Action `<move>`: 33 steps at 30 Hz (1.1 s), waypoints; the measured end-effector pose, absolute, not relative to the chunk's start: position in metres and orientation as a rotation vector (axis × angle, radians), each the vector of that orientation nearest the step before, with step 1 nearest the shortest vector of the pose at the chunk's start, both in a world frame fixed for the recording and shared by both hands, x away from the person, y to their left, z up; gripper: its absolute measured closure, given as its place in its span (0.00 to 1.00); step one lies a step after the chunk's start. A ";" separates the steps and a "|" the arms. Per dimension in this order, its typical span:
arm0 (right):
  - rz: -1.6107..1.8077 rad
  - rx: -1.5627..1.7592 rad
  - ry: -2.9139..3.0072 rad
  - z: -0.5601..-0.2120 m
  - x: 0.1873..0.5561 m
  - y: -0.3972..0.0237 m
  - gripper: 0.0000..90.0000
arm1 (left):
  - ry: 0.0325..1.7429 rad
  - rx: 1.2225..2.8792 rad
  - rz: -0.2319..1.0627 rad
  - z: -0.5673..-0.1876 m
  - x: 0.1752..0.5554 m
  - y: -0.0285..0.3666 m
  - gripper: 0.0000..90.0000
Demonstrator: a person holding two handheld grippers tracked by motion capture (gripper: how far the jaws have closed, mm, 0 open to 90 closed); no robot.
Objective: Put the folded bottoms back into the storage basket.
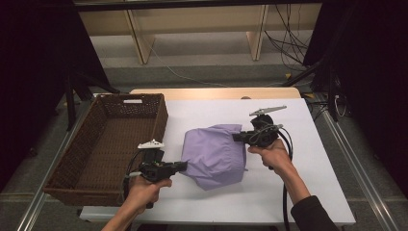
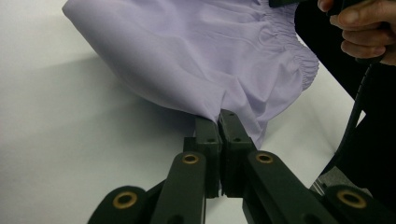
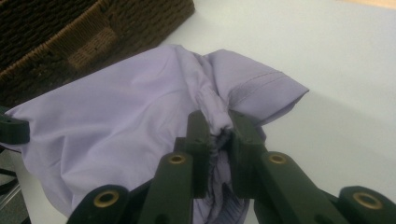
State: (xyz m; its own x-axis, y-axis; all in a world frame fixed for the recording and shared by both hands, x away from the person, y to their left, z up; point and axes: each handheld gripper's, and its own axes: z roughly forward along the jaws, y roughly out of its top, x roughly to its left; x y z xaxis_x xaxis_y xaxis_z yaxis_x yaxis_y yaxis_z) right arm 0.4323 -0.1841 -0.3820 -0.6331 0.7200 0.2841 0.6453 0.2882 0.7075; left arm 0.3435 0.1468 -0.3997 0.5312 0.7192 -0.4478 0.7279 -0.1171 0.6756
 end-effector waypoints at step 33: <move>1.405 1.208 2.432 -0.329 0.457 -0.127 0.90 | 1.156 1.747 0.049 -0.341 0.355 0.217 0.98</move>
State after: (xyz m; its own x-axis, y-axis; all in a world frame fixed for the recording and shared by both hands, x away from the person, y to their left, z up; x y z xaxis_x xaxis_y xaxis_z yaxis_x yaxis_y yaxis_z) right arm 0.4573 -0.1273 -0.3294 -0.6846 0.6663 0.2956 0.5888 0.2665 0.7631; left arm 0.3550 0.2171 -0.3407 0.5422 0.7107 -0.4482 0.6702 -0.0440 0.7409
